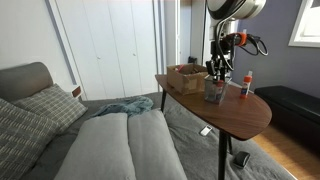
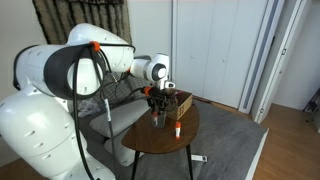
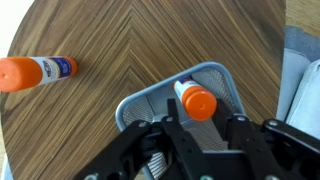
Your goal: Remove the glue sticks from the basket and put them on the table
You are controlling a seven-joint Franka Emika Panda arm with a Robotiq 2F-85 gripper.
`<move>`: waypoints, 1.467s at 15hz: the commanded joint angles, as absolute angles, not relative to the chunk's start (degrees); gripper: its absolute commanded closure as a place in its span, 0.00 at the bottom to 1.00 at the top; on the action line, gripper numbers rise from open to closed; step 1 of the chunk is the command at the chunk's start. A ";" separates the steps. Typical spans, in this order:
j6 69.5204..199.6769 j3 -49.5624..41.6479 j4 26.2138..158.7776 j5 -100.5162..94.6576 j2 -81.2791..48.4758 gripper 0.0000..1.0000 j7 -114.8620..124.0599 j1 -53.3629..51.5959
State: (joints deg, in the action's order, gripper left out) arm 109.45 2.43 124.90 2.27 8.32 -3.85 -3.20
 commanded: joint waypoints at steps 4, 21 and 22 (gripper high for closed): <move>108.08 2.88 122.74 3.35 7.59 0.92 -2.21 -3.42; 96.78 -0.50 119.51 -1.66 21.18 0.92 -10.12 -1.57; 96.38 -0.83 120.17 -1.57 21.69 0.92 -11.23 -1.63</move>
State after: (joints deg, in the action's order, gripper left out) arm 98.23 0.03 118.27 -0.93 19.02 -8.06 -1.66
